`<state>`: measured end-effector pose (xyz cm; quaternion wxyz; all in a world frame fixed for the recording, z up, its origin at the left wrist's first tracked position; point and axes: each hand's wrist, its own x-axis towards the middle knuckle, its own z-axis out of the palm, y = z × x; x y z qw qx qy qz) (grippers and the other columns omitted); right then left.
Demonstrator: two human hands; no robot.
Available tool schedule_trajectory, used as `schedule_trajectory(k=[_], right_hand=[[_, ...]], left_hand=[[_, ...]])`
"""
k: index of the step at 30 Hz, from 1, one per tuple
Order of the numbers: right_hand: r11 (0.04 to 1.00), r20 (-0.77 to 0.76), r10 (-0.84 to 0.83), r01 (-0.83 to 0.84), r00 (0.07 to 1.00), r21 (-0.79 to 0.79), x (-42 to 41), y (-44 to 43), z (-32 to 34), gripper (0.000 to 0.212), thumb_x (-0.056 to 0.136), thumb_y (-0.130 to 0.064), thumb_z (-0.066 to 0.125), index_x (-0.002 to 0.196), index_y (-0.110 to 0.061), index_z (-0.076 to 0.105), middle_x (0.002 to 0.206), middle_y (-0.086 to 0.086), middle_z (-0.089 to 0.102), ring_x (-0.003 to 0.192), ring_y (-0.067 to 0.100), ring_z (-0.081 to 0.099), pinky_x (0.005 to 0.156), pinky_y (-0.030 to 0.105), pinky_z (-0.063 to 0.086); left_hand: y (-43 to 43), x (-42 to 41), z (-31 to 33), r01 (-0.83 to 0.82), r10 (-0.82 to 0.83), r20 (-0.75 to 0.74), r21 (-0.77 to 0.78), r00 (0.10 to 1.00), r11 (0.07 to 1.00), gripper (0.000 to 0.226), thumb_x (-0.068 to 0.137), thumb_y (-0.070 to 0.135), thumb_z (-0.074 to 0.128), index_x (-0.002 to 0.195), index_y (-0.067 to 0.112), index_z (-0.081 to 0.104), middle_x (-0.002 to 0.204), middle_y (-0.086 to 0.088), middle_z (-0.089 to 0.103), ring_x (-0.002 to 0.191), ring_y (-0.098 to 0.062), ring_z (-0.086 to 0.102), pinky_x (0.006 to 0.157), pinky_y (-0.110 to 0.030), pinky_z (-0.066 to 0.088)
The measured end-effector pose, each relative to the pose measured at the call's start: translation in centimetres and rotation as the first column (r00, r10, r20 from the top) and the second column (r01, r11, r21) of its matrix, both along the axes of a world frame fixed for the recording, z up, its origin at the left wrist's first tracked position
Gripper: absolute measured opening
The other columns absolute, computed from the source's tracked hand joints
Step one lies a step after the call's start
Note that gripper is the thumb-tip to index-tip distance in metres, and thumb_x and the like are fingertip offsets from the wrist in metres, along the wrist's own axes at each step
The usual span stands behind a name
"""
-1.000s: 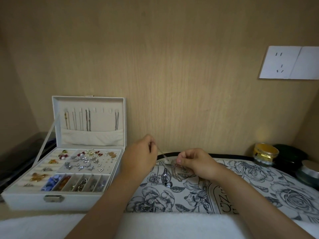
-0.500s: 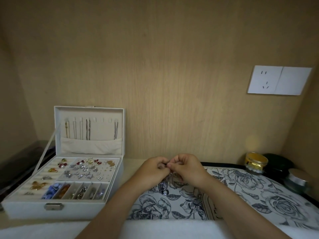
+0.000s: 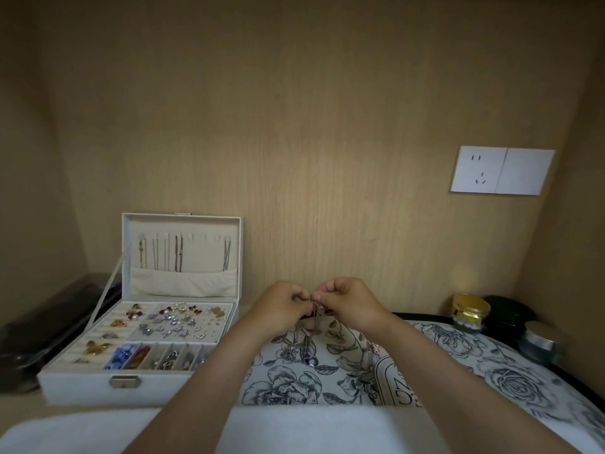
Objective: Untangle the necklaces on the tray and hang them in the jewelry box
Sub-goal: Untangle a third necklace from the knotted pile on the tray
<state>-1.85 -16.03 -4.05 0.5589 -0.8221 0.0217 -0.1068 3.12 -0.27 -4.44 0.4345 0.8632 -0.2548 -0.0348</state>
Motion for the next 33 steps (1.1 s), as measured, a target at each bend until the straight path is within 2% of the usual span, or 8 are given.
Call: schedule_trajectory(k=[6, 12, 16, 21, 25, 28, 31, 33], right_hand=[[0.992, -0.177, 0.115, -0.121, 0.977, -0.021, -1.2, -1.0, 0.9, 0.020, 0.089, -0.015, 0.073, 0.108, -0.008, 0.075, 0.058, -0.014, 0.065, 0.041, -0.003, 0.048, 0.042, 0.011, 0.036], [0.981, -0.232, 0.057, -0.098, 0.971, -0.169, -1.3, -1.6, -0.1, 0.012, 0.091, -0.022, 0.071, 0.097, -0.012, 0.076, 0.072, -0.008, 0.069, 0.049, -0.002, 0.051, 0.050, 0.013, 0.040], [0.992, -0.173, 0.075, -0.092, 0.982, -0.092, -1.6, -1.4, -1.6, 0.017, 0.099, -0.021, 0.061, 0.088, -0.010, 0.068, 0.053, -0.012, 0.058, 0.034, -0.002, 0.040, 0.038, 0.010, 0.031], [0.981, -0.103, 0.110, -0.124, 0.989, -0.147, -1.2, -1.6, -3.4, 0.003, 0.091, -0.021, 0.071, 0.090, -0.022, 0.074, 0.079, -0.014, 0.069, 0.072, -0.004, 0.062, 0.067, 0.008, 0.044], [0.979, -0.049, 0.099, -0.106, 0.994, -0.177, -0.8, -2.1, -3.7, 0.007, 0.087, -0.021, 0.077, 0.089, -0.028, 0.077, 0.086, -0.009, 0.074, 0.082, -0.001, 0.067, 0.081, 0.018, 0.048], [0.985, 0.003, 0.070, -0.069, 0.998, -0.158, -0.6, -2.2, -3.8, 0.008, 0.086, -0.019, 0.077, 0.085, -0.027, 0.078, 0.083, -0.007, 0.076, 0.077, -0.001, 0.068, 0.078, 0.018, 0.052], [0.975, 0.021, 0.037, -0.031, 0.999, -0.221, -0.8, -2.4, -3.7, 0.006, 0.087, -0.018, 0.076, 0.084, -0.022, 0.079, 0.076, -0.009, 0.073, 0.059, -0.007, 0.062, 0.059, 0.012, 0.049], [0.950, -0.017, 0.043, -0.046, 0.999, -0.309, -0.5, -2.8, -4.0, 0.008, 0.084, -0.019, 0.078, 0.083, -0.027, 0.078, 0.078, -0.011, 0.074, 0.065, -0.005, 0.063, 0.068, 0.021, 0.054]], left_hand=[[0.7, -0.5, 0.1, -0.057, 0.057, 0.006, -0.025, 0.998, 0.998, 0.010, 0.092, 0.027, 0.067, 0.087, 0.028, 0.075, 0.082, 0.012, 0.071, 0.075, -0.003, 0.063, 0.060, -0.018, 0.043], [1.0, -0.3, -1.8, -0.049, 0.051, 0.027, -0.049, 0.998, 0.998, 0.017, 0.095, 0.028, 0.063, 0.105, 0.028, 0.076, 0.107, 0.013, 0.072, 0.096, -0.003, 0.064, 0.088, -0.023, 0.048], [1.5, -0.3, -3.5, -0.142, 0.152, 0.150, -0.073, 0.977, 0.987, 0.013, 0.094, 0.032, 0.063, 0.094, 0.037, 0.075, 0.092, 0.020, 0.070, 0.084, 0.001, 0.061, 0.074, -0.023, 0.047], [1.7, -0.5, -4.9, -0.157, 0.172, 0.054, -0.213, 0.984, 0.964, 0.016, 0.094, 0.028, 0.059, 0.084, 0.036, 0.069, 0.087, 0.013, 0.067, 0.082, -0.007, 0.064, 0.081, -0.035, 0.054], [1.3, -0.6, -5.4, -0.176, 0.165, -0.059, -0.313, 0.984, 0.933, 0.018, 0.097, 0.024, 0.056, 0.084, 0.030, 0.065, 0.085, 0.005, 0.069, 0.076, -0.023, 0.067, 0.079, -0.052, 0.057], [1.1, -0.7, -6.0, -0.172, 0.160, -0.065, -0.273, 0.985, 0.946, 0.014, 0.099, 0.025, 0.054, 0.089, 0.023, 0.063, 0.083, 0.006, 0.072, 0.069, -0.021, 0.065, 0.074, -0.050, 0.056], [1.5, -0.7, -6.8, -0.143, 0.148, 0.131, -0.051, 0.980, 0.988, 0.011, 0.098, 0.035, 0.053, 0.090, 0.032, 0.061, 0.083, 0.016, 0.072, 0.078, -0.002, 0.068, 0.075, -0.035, 0.058], [1.4, -0.7, -7.0, -0.134, 0.134, 0.188, -0.014, 0.973, 0.991, 0.009, 0.097, 0.034, 0.055, 0.089, 0.032, 0.060, 0.081, 0.016, 0.069, 0.076, 0.003, 0.065, 0.071, -0.028, 0.055]])
